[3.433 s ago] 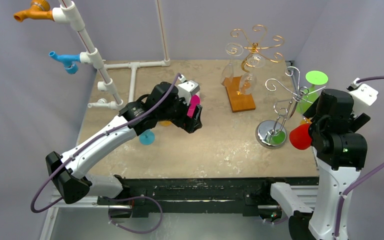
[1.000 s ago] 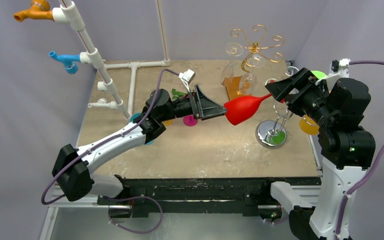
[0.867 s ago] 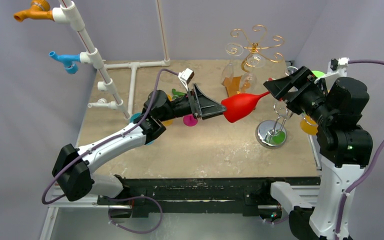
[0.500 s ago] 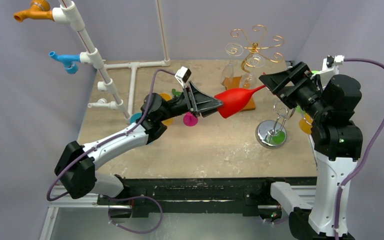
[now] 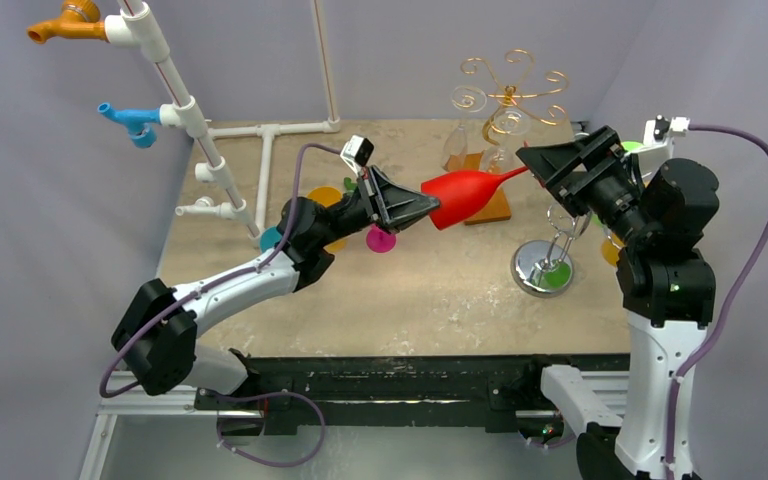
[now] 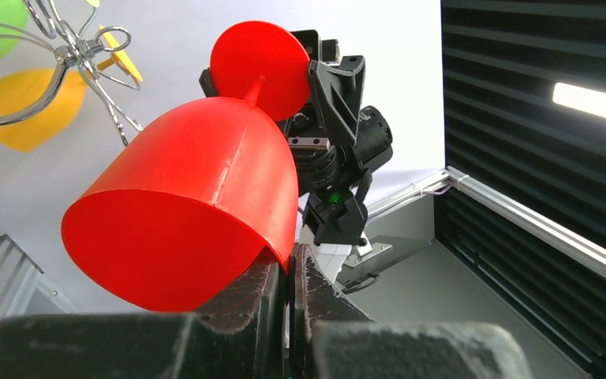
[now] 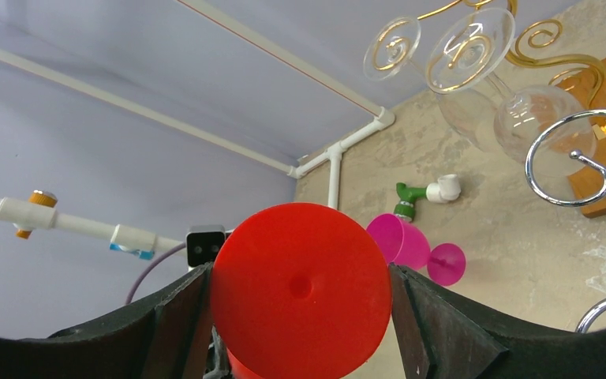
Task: Take the wine glass off the wine glass rack
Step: Place the wine glass at the center of the board.
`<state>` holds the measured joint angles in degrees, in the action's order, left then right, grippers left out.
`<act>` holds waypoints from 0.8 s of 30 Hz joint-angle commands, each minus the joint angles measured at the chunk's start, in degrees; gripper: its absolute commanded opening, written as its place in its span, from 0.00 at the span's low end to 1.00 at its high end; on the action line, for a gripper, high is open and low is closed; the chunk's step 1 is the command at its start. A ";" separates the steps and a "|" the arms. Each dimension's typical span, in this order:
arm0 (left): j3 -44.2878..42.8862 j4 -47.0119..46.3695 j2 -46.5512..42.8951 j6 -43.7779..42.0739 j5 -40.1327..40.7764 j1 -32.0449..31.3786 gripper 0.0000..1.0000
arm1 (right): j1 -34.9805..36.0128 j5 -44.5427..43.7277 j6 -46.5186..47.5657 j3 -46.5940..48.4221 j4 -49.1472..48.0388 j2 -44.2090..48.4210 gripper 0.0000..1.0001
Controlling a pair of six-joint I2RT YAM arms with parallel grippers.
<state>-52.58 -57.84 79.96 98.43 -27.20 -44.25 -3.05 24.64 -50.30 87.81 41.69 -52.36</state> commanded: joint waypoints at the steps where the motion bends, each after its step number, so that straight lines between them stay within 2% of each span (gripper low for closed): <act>1: -1.31 -0.80 -0.70 -1.41 0.74 0.47 0.00 | -0.12 1.24 1.47 -0.47 -4.45 0.68 0.87; 2: -1.91 3.58 -1.37 -3.60 0.17 0.48 0.00 | -0.12 1.06 1.97 -0.24 -4.24 0.68 0.97; 9: -11.01 43.18 -7.13 -29.08 3.96 0.45 0.00 | -0.12 -4.90 7.57 3.31 0.26 1.46 0.99; 18: -21.56 73.45 -8.15 -49.60 6.79 0.40 0.00 | -0.12 -6.88 12.17 3.97 0.98 0.82 0.99; 24: -31.80 95.97 -6.65 -65.56 13.35 0.46 0.00 | -0.12 -7.02 15.50 6.63 2.38 -1.50 0.99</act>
<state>-76.84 21.58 73.38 47.37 -18.50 -43.99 -3.07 18.87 -38.76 91.74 43.81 -52.16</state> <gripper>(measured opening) 0.050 0.987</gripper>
